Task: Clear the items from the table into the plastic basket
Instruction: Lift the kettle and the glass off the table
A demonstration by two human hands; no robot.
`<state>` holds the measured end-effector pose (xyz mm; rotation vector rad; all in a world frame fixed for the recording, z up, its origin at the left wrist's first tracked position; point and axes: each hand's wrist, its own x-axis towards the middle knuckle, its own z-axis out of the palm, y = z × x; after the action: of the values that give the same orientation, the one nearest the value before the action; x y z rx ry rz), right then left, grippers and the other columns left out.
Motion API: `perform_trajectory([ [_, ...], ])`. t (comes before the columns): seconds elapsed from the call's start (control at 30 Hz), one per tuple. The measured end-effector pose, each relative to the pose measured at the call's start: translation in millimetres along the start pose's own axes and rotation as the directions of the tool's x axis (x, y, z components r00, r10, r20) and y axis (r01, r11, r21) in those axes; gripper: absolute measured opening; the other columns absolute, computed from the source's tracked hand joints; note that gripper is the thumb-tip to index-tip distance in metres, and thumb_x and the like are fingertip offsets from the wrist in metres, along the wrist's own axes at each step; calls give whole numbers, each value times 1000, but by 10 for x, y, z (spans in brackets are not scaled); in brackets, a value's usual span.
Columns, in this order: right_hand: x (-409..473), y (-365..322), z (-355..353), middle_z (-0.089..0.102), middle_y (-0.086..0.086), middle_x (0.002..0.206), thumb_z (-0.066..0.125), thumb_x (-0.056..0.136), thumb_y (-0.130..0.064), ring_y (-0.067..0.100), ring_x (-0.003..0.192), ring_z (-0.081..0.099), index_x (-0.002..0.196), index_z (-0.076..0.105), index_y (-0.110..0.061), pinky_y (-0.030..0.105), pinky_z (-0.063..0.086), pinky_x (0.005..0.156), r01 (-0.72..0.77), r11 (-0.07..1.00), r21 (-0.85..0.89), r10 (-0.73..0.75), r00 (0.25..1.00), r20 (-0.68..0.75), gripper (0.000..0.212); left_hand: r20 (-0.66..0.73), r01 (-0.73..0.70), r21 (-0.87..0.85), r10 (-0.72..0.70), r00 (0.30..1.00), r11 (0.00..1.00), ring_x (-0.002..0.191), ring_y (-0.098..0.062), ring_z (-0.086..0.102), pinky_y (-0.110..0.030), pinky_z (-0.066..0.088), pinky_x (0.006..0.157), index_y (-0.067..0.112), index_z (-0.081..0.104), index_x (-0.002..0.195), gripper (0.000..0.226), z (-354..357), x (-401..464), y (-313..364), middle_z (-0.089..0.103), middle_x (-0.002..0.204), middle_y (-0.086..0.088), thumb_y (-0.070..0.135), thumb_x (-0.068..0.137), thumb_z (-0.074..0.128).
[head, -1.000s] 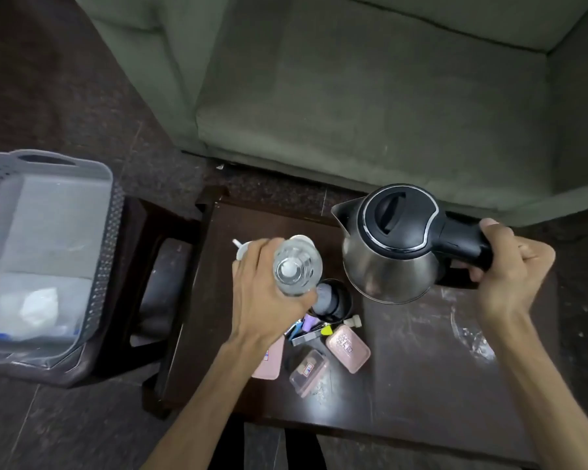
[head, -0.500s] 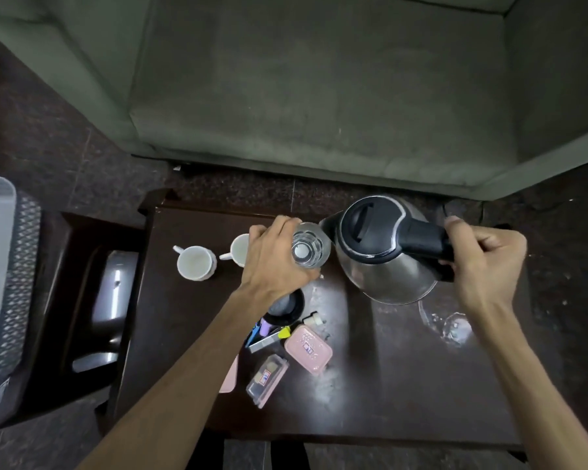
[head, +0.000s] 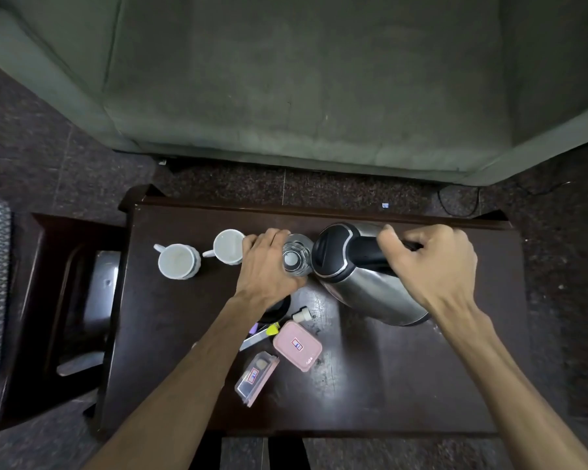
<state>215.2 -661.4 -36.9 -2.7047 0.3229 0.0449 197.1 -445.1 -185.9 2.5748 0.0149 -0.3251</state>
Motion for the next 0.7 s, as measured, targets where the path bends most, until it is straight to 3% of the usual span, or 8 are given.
perform_trajectory([
  [0.17, -13, -79, 57, 42, 8, 44, 51, 79, -61, 42, 58, 52, 47, 46, -10, 39, 51, 61, 21, 997, -73, -19, 999, 34, 60, -4, 16, -12, -16, 1000, 1000, 115, -20, 64, -37, 30, 108, 20, 60, 131, 78, 63, -32, 2, 63, 128, 4, 52, 62, 75],
  [0.47, -5, -174, 14, 52, 8, 46, 51, 81, -60, 38, 58, 54, 54, 63, -8, 39, 54, 65, 39, 992, -123, -40, 999, -3, 60, 21, 49, -53, -48, 999, 997, 128, -21, 56, -42, 29, 113, 17, 49, 147, 95, 75, -102, -7, 56, 141, 2, 51, 64, 81],
  [0.7, -39, -219, -66, 58, 9, 53, 52, 81, -62, 37, 63, 56, 67, 76, -12, 37, 54, 68, 28, 988, -150, -27, 1000, 7, 57, -6, 67, -76, -67, 998, 995, 127, -20, 57, -40, 30, 114, 18, 53, 143, 91, 58, -155, -41, 58, 135, 2, 49, 65, 86],
])
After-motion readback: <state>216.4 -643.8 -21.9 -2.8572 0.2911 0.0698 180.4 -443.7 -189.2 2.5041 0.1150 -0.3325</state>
